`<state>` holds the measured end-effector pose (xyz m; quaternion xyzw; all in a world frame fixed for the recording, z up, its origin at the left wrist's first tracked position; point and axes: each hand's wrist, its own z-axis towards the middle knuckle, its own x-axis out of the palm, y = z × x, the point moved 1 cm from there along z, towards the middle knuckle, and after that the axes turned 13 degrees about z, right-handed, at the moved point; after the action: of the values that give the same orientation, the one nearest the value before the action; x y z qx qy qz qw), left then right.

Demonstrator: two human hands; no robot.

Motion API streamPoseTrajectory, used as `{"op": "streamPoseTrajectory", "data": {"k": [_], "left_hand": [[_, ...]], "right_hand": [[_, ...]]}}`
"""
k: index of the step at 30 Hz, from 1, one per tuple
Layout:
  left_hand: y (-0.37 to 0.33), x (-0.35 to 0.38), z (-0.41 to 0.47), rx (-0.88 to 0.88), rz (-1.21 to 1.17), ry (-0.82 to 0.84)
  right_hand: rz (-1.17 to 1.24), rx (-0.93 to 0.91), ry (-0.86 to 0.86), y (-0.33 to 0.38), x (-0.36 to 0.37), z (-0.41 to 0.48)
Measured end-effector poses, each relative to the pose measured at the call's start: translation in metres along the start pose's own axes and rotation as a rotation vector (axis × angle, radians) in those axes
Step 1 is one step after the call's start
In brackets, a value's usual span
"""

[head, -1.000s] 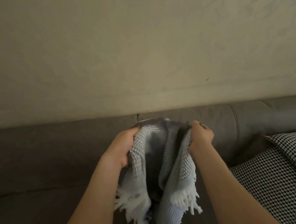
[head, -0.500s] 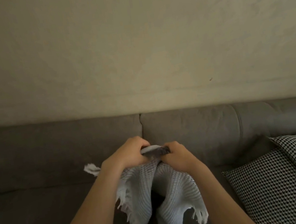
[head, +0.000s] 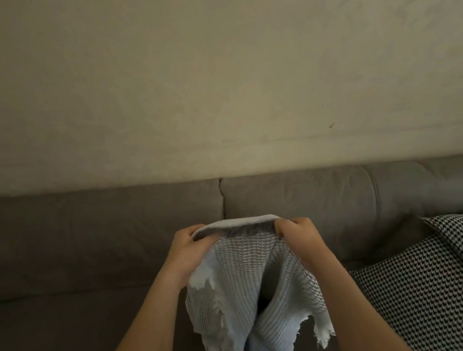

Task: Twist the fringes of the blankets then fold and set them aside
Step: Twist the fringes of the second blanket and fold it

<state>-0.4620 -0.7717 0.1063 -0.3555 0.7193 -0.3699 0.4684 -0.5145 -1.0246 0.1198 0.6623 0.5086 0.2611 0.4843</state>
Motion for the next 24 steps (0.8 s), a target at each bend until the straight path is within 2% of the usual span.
{"op": "streamPoseTrajectory", "data": {"k": [3, 5, 6, 7, 9, 10, 12, 14, 16, 18, 21, 24], "left_hand": [[-0.016, 0.015, -0.007, -0.080, -0.232, 0.136], [-0.020, 0.024, -0.002, -0.166, -0.192, 0.066], [-0.019, 0.025, 0.001, -0.231, -0.165, -0.091], [-0.014, 0.022, 0.006, -0.330, -0.223, -0.335], [-0.009, 0.012, 0.009, -0.416, -0.473, -0.659], [-0.005, 0.008, 0.007, -0.450, -0.499, -0.755], [-0.001, 0.010, 0.002, -0.457, -0.496, -0.770], [-0.002, 0.022, -0.004, -0.430, -0.503, -0.701], [-0.003, 0.035, -0.011, -0.385, -0.423, -0.554], [-0.004, 0.046, -0.014, -0.276, -0.270, -0.332], [-0.008, 0.056, -0.019, -0.004, 0.034, 0.089], [-0.020, 0.060, -0.022, 0.102, 0.095, 0.344]], "right_hand": [[0.097, -0.060, 0.130, -0.002, -0.001, 0.007], [0.237, -0.066, 0.236, -0.010, -0.001, 0.015], [0.287, -0.027, 0.214, -0.014, -0.003, 0.016], [0.295, 0.025, 0.156, -0.022, -0.007, 0.020], [0.169, 0.185, 0.026, -0.042, -0.019, 0.026], [0.035, 0.248, -0.016, -0.053, -0.026, 0.027], [-0.130, 0.255, -0.015, -0.072, -0.030, 0.027], [-0.112, 0.168, 0.006, -0.075, -0.022, 0.022], [-0.078, 0.075, 0.023, -0.068, -0.008, 0.016], [-0.069, -0.007, 0.063, -0.062, 0.003, 0.014], [-0.155, -0.147, 0.221, -0.047, 0.018, 0.009], [-0.270, -0.259, 0.290, -0.036, 0.020, 0.003]]}}
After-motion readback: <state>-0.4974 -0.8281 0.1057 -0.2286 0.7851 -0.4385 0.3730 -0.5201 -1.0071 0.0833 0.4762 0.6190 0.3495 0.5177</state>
